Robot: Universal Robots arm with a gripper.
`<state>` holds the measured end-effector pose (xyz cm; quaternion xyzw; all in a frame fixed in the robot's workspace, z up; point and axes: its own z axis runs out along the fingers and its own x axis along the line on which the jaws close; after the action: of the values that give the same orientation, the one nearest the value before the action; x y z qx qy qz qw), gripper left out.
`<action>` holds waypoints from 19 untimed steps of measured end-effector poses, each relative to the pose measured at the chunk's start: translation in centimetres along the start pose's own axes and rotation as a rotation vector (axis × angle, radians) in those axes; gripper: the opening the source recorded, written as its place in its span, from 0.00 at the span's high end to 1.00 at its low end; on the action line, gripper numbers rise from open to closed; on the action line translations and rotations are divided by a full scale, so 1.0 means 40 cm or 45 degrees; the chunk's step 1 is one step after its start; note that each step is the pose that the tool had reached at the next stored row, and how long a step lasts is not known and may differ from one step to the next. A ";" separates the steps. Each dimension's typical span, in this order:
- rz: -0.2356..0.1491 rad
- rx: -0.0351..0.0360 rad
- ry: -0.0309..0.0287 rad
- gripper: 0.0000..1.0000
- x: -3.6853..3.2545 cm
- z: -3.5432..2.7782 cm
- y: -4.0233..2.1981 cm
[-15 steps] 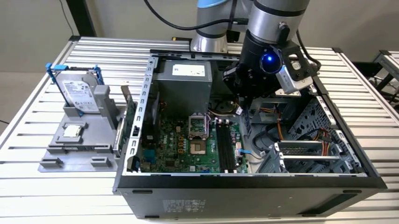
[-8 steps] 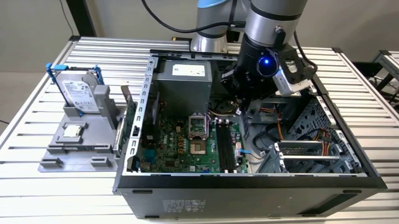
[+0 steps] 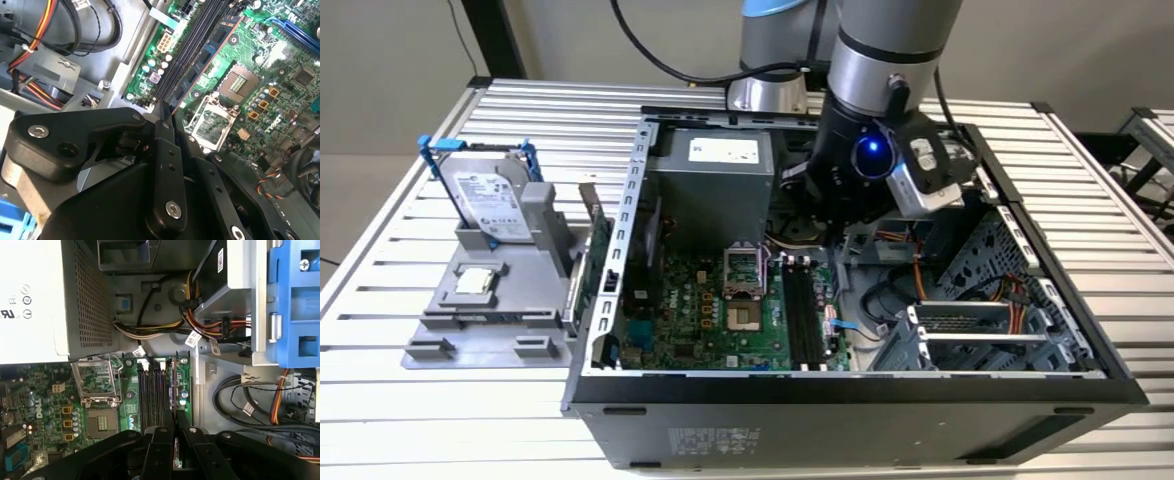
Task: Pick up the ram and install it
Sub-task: 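Insert the ram into the slot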
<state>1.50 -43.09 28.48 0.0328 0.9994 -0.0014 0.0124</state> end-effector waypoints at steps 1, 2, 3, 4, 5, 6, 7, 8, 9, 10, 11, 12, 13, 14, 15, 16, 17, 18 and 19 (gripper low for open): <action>0.000 0.0008 -0.0001 1.00 0.000 0.004 0.000; 0.000 0.0009 -0.0004 1.00 0.000 0.009 -0.001; 0.000 0.0008 -0.0013 1.00 0.001 0.012 -0.003; -0.001 0.0009 -0.0024 1.00 0.001 0.015 -0.003; -0.002 0.0023 -0.0029 1.00 0.001 0.018 -0.003; -0.003 0.0041 -0.0032 1.00 0.001 0.020 -0.004; -0.005 0.0053 -0.0034 1.00 0.001 0.022 -0.004; -0.009 0.0058 -0.0035 1.00 0.001 0.025 -0.005; -0.012 0.0056 -0.0035 1.00 0.001 0.029 -0.006; -0.018 0.0061 -0.0031 1.00 0.001 0.033 -0.009; -0.021 0.0057 -0.0021 1.00 0.001 0.038 -0.014; -0.026 0.0056 -0.0007 1.00 0.001 0.042 -0.018; -0.030 0.0056 0.0007 1.00 0.001 0.047 -0.022; -0.033 0.0053 0.0013 1.00 0.000 0.051 -0.025; -0.036 0.0050 0.0013 1.00 0.001 0.056 -0.026; -0.037 0.0052 0.0014 1.00 0.001 0.061 -0.026; -0.039 0.0053 0.0014 1.00 0.001 0.065 -0.027; -0.041 0.0053 0.0016 1.00 0.001 0.069 -0.029; -0.044 0.0054 0.0021 1.00 0.001 0.072 -0.030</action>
<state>1.47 -44.30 25.58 0.0153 0.9998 -0.0037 0.0115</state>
